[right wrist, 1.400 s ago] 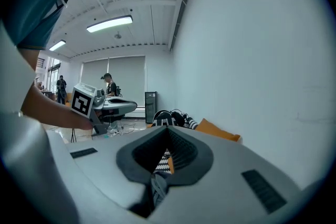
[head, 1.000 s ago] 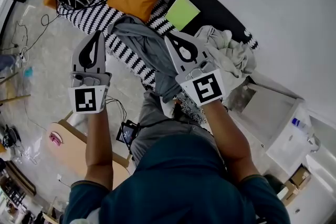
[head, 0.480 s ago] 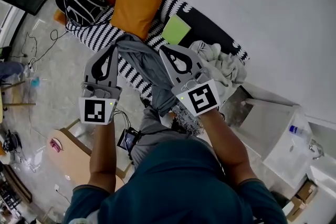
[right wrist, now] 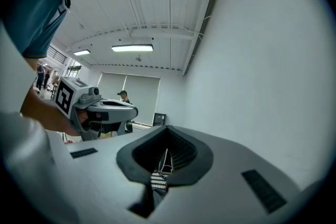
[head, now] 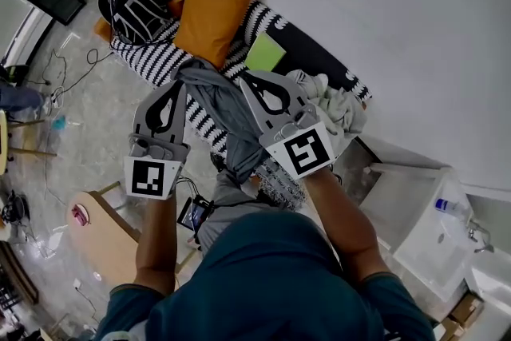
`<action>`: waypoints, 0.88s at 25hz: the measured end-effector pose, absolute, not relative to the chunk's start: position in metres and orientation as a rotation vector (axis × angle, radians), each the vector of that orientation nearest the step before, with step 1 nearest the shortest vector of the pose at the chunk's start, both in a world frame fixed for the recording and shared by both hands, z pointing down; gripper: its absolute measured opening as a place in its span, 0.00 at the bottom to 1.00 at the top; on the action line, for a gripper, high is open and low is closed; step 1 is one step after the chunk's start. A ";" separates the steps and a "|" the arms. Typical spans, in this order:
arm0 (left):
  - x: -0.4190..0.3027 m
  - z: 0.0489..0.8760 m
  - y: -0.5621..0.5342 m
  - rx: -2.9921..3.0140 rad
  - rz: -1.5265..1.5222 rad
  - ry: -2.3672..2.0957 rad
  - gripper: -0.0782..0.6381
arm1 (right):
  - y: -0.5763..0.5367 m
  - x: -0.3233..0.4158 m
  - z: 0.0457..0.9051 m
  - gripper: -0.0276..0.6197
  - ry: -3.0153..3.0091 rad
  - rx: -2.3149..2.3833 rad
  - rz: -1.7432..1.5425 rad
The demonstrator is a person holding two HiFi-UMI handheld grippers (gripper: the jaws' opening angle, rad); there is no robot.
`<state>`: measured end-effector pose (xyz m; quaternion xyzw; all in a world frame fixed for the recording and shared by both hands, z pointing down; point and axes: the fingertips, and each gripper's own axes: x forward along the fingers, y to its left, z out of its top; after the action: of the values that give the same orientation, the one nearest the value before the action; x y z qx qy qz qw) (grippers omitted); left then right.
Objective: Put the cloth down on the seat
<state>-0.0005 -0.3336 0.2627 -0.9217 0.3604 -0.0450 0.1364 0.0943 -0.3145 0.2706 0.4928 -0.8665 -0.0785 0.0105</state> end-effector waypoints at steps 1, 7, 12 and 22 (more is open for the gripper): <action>0.002 0.260 -0.326 -2.665 -0.124 1.042 0.11 | -0.308 0.095 0.268 0.06 -2.710 1.534 -0.251; 0.013 0.245 -0.278 -2.652 -0.096 1.028 0.11 | -0.269 0.098 0.256 0.06 -2.704 1.479 -0.279; 0.012 0.238 -0.249 -2.653 -0.102 1.032 0.11 | -0.240 0.098 0.236 0.06 -2.708 1.463 -0.319; 0.018 0.230 -0.217 -2.659 -0.100 0.990 0.11 | -0.213 0.107 0.220 0.06 -2.707 1.501 -0.321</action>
<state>0.0176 -0.2173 0.2302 -0.9259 0.3446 -0.0348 0.1506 0.1072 -0.2127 0.2202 0.4824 -0.8697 -0.1033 0.0149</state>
